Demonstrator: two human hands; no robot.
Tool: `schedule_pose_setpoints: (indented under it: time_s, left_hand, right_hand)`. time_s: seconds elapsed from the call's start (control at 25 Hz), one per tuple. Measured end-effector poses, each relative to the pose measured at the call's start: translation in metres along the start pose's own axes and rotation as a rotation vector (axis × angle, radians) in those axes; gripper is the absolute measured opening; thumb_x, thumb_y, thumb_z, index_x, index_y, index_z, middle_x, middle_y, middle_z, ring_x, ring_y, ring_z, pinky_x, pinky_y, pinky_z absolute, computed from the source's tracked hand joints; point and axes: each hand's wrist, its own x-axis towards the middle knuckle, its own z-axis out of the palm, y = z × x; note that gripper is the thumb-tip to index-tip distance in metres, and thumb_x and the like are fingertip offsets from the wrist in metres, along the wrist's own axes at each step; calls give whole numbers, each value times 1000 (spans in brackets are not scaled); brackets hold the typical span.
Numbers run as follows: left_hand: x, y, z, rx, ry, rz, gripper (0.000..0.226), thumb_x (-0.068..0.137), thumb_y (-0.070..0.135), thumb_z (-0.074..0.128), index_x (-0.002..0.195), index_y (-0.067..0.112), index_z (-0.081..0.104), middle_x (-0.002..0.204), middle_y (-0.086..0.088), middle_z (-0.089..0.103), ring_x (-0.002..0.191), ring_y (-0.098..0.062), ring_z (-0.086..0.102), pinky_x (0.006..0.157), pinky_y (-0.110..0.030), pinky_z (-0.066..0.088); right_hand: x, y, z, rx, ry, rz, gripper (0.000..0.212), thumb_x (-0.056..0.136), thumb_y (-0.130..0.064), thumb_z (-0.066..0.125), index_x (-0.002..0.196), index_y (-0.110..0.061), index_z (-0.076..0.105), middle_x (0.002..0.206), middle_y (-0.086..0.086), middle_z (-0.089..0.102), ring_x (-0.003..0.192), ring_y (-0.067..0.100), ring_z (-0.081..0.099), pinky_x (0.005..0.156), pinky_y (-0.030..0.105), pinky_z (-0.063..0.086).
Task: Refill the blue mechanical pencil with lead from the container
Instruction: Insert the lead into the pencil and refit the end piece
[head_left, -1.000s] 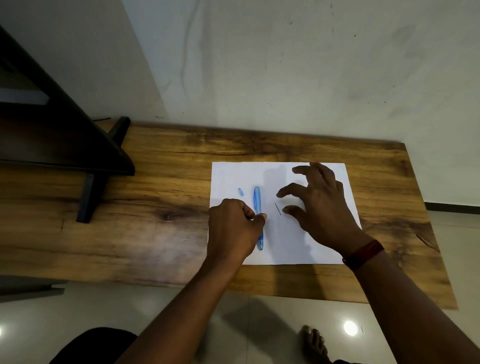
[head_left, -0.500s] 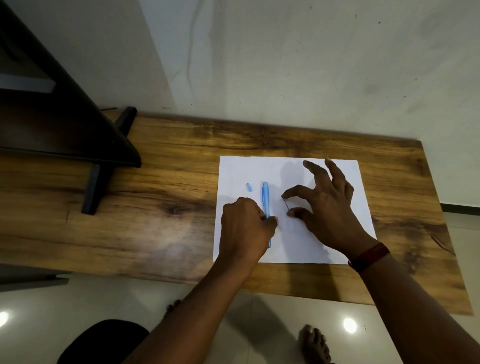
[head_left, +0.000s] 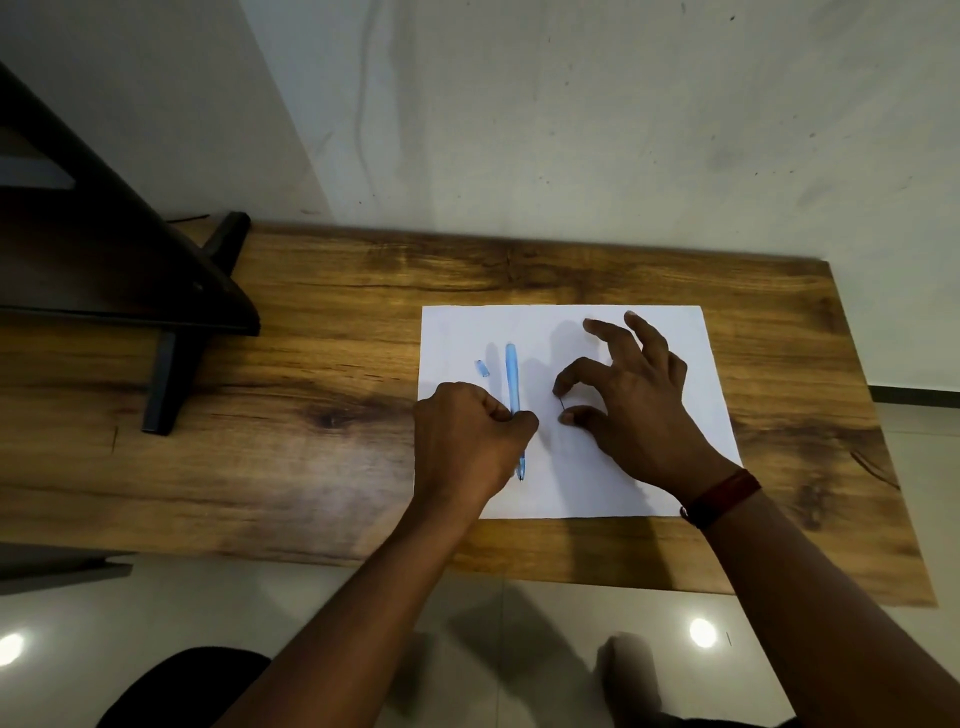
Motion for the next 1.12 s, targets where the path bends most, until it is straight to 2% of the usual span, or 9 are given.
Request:
schedule_pose_setpoints:
  time_s: [0.16, 0.32, 0.4, 0.52, 0.6, 0.68, 0.88, 1.0, 1.12]
  left_hand:
    - [2, 0, -4, -13, -7, -4, 24, 73, 29, 76, 55, 26, 61, 56, 4, 66, 49, -13, 66, 62, -36, 62]
    - [5, -1, -8, -11, -49, 19, 21, 73, 28, 77, 58, 29, 62, 59, 8, 67, 51, -12, 66, 63, -36, 62]
    - [6, -3, -11, 19, -82, 78, 15, 73, 29, 77, 63, 27, 66, 60, 11, 66, 54, -9, 65, 61, -29, 60]
    - [4, -4, -19, 138, -82, 250, 11, 71, 33, 78, 71, 25, 71, 62, 18, 62, 56, 1, 60, 54, -7, 40]
    - [3, -5, -25, 181, -74, 339, 10, 71, 34, 79, 72, 27, 70, 64, 18, 62, 55, 3, 58, 54, -5, 34]
    - [3, -6, -29, 203, -61, 391, 10, 71, 33, 79, 72, 27, 70, 67, 16, 65, 53, 2, 57, 54, -5, 33]
    - [3, -7, -31, 201, -51, 414, 10, 71, 31, 79, 73, 24, 72, 69, 12, 67, 51, 0, 56, 54, -5, 32]
    - [2, -6, -30, 189, -61, 434, 11, 69, 30, 80, 71, 24, 72, 68, 14, 66, 51, 1, 56, 51, -2, 36]
    - [2, -6, -30, 173, -75, 443, 11, 69, 29, 80, 71, 23, 72, 67, 14, 65, 54, 3, 57, 57, 0, 39]
  right_hand:
    - [-2, 1, -4, 104, 29, 33, 20, 76, -23, 79, 92, -26, 67, 150, 7, 38, 144, 33, 10, 107, 51, 18]
    - [-1, 2, -13, 262, 26, 110, 19, 78, -20, 78, 82, -30, 62, 148, 3, 43, 143, 30, 15, 109, 52, 17]
    - [1, 5, -20, 354, 35, 128, 21, 78, -22, 78, 80, -32, 60, 143, 2, 48, 140, 29, 24, 111, 55, 19]
    - [0, 14, -29, 574, 134, 162, 13, 80, -24, 76, 80, -29, 64, 131, -5, 58, 129, 18, 43, 107, 49, 32]
    - [0, 18, -34, 732, 176, 216, 10, 81, -25, 74, 80, -27, 65, 125, -10, 61, 122, 7, 49, 101, 41, 38]
    - [0, 18, -35, 817, 189, 248, 10, 82, -27, 73, 79, -28, 64, 122, -12, 63, 118, -2, 50, 96, 39, 40]
    - [0, 17, -36, 875, 176, 243, 7, 82, -29, 72, 80, -26, 65, 120, -14, 64, 118, 0, 52, 98, 50, 45]
    - [0, 14, -36, 876, 170, 232, 8, 81, -29, 73, 81, -26, 65, 120, -16, 64, 116, -2, 52, 96, 46, 45]
    - [-1, 12, -35, 867, 168, 228, 8, 81, -28, 73, 81, -26, 65, 120, -14, 64, 117, 0, 52, 95, 44, 44]
